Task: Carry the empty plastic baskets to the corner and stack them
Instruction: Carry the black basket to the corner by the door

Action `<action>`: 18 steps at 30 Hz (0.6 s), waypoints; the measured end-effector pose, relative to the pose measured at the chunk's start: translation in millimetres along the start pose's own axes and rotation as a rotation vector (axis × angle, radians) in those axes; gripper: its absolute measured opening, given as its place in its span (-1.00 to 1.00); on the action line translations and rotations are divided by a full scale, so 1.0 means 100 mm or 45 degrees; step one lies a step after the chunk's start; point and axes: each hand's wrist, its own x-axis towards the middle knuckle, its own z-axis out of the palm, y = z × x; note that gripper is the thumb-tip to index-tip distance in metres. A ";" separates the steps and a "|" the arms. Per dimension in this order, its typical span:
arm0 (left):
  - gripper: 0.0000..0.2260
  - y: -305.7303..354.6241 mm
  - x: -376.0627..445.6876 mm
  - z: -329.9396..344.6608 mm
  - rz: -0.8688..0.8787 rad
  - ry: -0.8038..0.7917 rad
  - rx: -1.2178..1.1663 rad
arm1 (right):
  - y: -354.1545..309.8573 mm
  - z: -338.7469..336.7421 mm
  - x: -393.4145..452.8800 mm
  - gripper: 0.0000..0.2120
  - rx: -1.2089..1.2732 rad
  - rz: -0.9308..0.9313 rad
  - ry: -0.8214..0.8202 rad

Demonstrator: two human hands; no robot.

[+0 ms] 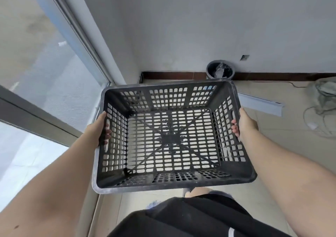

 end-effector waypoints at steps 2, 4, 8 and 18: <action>-0.53 0.25 0.16 0.13 0.012 0.033 0.007 | -0.23 0.12 0.20 -0.46 0.000 -0.006 0.000; -0.54 0.48 0.31 0.24 0.018 0.056 -0.002 | -0.49 0.25 0.38 -0.46 0.003 -0.005 -0.007; -0.55 0.92 0.60 0.42 0.011 0.097 -0.031 | -0.93 0.55 0.69 -0.48 0.016 0.023 -0.014; -0.65 2.09 1.80 0.87 0.058 0.053 -0.093 | -1.93 1.54 1.55 -0.51 0.023 0.054 0.042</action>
